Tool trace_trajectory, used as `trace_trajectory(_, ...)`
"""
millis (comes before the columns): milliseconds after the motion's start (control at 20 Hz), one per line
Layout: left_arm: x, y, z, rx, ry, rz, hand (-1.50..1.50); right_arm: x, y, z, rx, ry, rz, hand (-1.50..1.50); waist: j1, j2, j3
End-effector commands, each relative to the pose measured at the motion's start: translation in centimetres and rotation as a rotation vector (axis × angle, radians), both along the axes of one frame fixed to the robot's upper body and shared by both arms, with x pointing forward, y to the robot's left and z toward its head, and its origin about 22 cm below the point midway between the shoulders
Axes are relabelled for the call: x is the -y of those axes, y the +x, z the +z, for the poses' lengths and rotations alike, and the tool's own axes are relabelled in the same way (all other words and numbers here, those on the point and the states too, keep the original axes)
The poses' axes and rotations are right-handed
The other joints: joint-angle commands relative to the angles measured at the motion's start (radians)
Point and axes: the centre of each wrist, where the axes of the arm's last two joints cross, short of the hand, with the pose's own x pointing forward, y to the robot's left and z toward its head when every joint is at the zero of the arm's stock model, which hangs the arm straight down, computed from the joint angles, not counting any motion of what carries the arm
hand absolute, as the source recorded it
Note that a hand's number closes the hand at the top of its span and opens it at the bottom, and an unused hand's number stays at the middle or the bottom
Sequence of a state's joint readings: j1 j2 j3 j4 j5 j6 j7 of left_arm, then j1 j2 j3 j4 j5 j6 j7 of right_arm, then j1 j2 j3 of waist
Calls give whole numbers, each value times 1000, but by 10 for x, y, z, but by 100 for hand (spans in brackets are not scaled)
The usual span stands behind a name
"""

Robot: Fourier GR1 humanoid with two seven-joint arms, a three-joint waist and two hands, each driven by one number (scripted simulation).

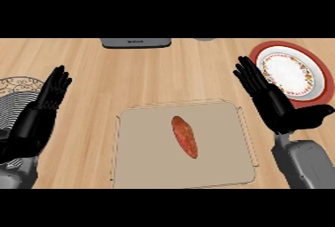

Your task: Pick the sweet potato from the tray and place it in the plate

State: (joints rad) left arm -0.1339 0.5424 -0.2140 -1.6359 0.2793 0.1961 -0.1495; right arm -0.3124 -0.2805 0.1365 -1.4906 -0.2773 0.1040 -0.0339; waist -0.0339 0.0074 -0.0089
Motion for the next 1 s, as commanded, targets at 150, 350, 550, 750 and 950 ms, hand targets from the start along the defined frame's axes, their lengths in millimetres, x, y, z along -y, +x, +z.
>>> trace_trajectory(150,18,-19,-74,-395,-111,88,0,-17,47,59,118,15,113,150,67,12,8)
trace_trajectory(350,34,-33,-97,-585,-209,97,0,21,54,83,249,-457,-119,150,63,16,3)
trace_trajectory(550,34,-33,-103,-657,-224,106,0,22,66,8,208,-160,-193,-150,59,4,10)
trace_trajectory(750,42,-32,-88,-663,-226,116,0,37,60,-20,231,-103,-91,-150,45,-5,10)
trace_trajectory(950,36,-37,-109,-659,-226,148,0,55,72,8,230,-242,-30,-150,40,-6,9)
